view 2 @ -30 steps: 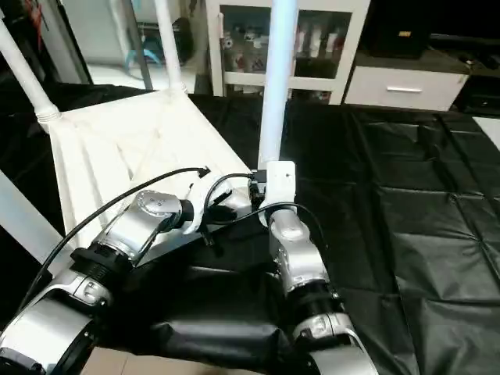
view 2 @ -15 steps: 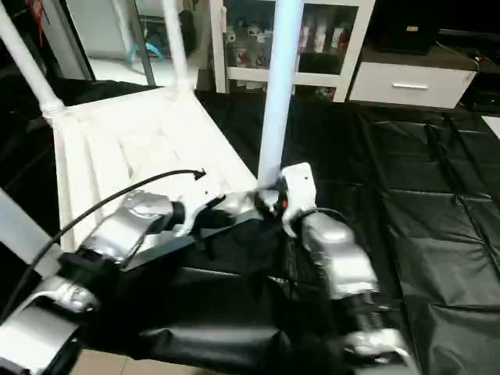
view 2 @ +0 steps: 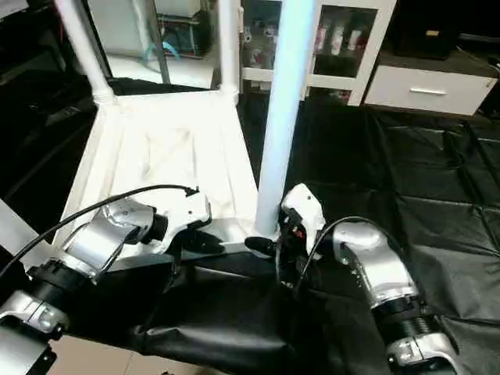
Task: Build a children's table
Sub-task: Rotate leg to tighten
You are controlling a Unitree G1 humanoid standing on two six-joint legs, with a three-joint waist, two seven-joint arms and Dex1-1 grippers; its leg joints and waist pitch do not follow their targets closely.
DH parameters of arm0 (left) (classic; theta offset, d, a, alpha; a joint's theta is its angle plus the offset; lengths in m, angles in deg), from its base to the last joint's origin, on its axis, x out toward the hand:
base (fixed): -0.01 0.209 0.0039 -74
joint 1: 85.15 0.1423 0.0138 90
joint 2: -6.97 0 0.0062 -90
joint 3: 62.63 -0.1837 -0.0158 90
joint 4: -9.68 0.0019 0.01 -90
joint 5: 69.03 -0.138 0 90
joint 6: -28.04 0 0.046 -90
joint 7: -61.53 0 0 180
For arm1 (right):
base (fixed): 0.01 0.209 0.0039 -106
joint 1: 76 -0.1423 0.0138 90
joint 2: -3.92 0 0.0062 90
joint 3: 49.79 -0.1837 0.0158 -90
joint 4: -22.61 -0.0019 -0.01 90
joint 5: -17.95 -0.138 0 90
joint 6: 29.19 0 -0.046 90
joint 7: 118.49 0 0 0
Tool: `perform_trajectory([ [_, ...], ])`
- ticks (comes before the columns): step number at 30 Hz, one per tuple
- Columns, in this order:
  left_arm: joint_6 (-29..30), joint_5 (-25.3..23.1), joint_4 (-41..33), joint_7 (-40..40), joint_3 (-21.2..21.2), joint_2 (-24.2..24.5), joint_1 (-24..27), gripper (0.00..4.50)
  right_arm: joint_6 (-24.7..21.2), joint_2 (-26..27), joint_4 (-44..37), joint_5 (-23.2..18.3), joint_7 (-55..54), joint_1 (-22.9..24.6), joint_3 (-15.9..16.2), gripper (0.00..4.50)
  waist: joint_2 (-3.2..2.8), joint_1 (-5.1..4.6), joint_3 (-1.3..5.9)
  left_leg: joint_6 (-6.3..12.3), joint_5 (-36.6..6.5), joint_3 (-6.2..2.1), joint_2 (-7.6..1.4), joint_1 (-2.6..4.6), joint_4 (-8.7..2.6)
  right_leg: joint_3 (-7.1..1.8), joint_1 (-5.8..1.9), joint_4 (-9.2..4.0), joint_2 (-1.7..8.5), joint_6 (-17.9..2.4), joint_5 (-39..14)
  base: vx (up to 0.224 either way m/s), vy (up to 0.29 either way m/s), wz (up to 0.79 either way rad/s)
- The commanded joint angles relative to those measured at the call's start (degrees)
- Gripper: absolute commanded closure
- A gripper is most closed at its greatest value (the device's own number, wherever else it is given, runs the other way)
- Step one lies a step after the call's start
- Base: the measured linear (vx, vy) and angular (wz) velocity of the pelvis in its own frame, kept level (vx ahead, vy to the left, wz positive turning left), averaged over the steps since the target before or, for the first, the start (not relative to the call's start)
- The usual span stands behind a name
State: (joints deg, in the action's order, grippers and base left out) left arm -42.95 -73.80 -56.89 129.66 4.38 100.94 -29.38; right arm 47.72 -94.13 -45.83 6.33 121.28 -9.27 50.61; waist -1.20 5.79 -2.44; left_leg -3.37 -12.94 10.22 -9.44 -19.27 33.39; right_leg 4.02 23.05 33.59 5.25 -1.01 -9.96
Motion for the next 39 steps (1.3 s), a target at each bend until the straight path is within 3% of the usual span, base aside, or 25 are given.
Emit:
perform_trajectory([
  [1,1.7,-0.9,1.3,2.6,-4.8,-0.1,2.2,4.5,0.9,-0.4,1.3,0.0,1.1,-1.0,0.6,0.73,0.29,-0.07,3.07,5.28,-6.0,-1.02,-3.82,-0.3,-3.91,-2.76,-3.17,-2.85,4.01,-16.3,-6.4,0.0,0.0,0.0],
  [10,2.0,-1.3,1.0,2.6,-4.5,0.5,1.8,4.5,2.2,-0.1,3.4,0.3,2.8,-1.5,0.5,1.34,0.06,0.05,3.26,5.13,-5.2,-1.06,-3.71,-0.42,-3.7,-2.65,-3.25,-2.65,3.9,-16.5,-5.2,0.0,0.0,0.0],
  [11,2.1,-1.3,0.8,2.7,-4.5,0.5,1.9,4.5,2.2,0.1,3.6,0.1,2.9,-1.5,0.3,1.44,-0.26,0.09,3.28,5.11,-5.3,-1.08,-3.71,-0.4,-3.67,-2.65,-3.24,-2.6,3.91,-16.6,-5.1,0.0,0.0,0.0],
  [15,2.1,-1.3,0.7,2.7,-4.5,0.6,2.1,4.5,2.4,0.1,3.8,-0.2,3.5,-1.3,0.2,1.72,0.01,0.05,3.28,5.17,-5.5,-1.09,-3.74,-0.45,-3.68,-2.63,-3.32,-2.65,3.89,-16.5,-5.4,0.0,0.0,0.0],
  [23,2.5,-1.0,0.6,2.6,-4.4,0.7,2.3,4.5,2.5,-0.6,4.5,0.4,5.8,-1.3,1.4,1.8,0.72,0.19,3.22,5.52,-5.3,-1.06,-3.79,-0.5,-3.67,-2.69,-3.24,-2.77,4.03,-15.7,-8.2,0.0,0.0,0.0],
  [28,3.4,-0.6,-0.2,1.7,-3.7,0.5,2.9,4.5,2.6,0.9,6.1,0.9,3.1,-1.5,0.7,1.8,0.59,0.16,3.15,5.43,-5.4,-1.07,-3.72,-0.56,-3.69,-2.67,-3.11,-2.84,4.02,-15.4,-9.1,0.0,0.0,0.0],
  [30,3.9,-0.8,1.0,-0.6,-2.6,-0.4,2.4,4.5,2.5,3.3,8.3,1.7,-3.3,-2.0,-0.8,1.8,0.38,0.01,3.06,4.97,-6.3,-1.01,-3.7,-0.53,-3.76,-2.78,-2.9,-3.04,4.07,-15.3,-10.5,0.0,0.0,0.0],
  [33,4.8,-1.0,4.7,-6.6,0.0,-3.2,0.5,4.5,1.3,7.7,10.7,2.6,-14.2,-2.1,-3.4,1.81,0.35,-0.86,2.42,1.57,-13.1,-1.35,-3.35,-0.19,-4.5,-2.62,-2.81,-4.52,4.05,-11.5,-22.3,0.0,0.0,0.0],
  [35,5.1,-1.5,8.7,-12.6,2.0,-6.0,-1.8,4.5,-0.4,11.9,11.3,3.9,-25.0,-1.6,-5.3,1.81,0.28,-1.21,2.36,0.12,-15.3,-1.61,-3.27,0.07,-4.71,-2.54,-2.51,-4.97,3.9,-9.2,-26.7,0.0,0.0,0.0],
  [39,4.7,-1.9,11.5,-16.2,2.8,-7.6,-3.5,4.5,-1.5,15.2,11.6,4.4,-32.9,-1.6,-7.0,1.81,0.62,-1.73,2.33,-0.09,-17.3,-1.93,-2.99,0.12,-4.86,-2.42,-2.01,-5.82,4.07,-5.4,-32.9,0.0,0.0,0.0],
])
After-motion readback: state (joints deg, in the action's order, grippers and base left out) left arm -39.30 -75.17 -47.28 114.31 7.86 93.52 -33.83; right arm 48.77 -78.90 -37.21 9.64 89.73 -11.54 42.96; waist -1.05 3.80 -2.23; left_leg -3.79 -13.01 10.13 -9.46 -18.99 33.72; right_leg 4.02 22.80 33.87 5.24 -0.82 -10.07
